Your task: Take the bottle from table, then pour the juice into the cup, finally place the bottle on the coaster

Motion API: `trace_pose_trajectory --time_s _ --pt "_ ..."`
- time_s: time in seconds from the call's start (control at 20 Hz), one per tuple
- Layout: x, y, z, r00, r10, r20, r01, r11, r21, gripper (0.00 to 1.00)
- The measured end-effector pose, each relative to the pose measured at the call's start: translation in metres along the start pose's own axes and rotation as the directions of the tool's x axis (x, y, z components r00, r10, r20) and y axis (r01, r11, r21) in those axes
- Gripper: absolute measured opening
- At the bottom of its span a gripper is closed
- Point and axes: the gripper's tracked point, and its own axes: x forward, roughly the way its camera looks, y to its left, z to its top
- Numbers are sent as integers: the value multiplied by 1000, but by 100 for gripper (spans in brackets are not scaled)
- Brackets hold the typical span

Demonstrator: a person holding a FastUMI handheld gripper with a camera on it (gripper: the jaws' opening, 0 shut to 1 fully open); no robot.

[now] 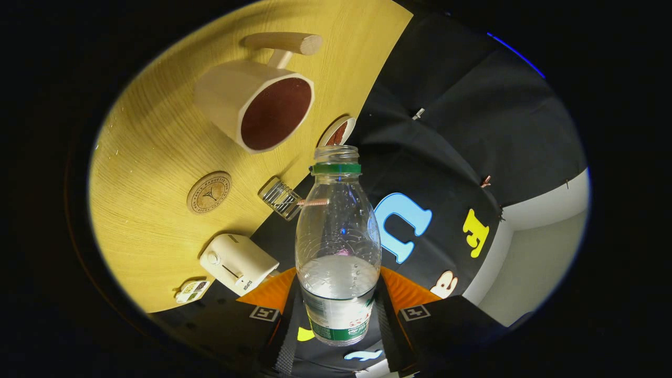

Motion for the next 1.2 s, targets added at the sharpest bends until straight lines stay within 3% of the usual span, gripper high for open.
trace_pose_trajectory --time_s 0.45,0.65,0.75,0.85,0.95,1.0,1.1,1.2 --pt "-3 1 0 1000 10 4 -10 1000 18 68" --pt "-5 17 1 999 46 -21 -42 987 155 68" --pt "-14 27 7 998 65 -20 -57 960 275 68" --pt "-19 38 9 995 97 -26 -77 904 420 68" --pt "-23 48 14 991 131 -26 -93 813 575 68" --pt "-27 52 19 990 141 -13 -98 747 657 69" --pt "-33 55 31 989 146 35 -114 581 806 69" --pt "-35 47 37 991 122 58 -107 443 890 69"
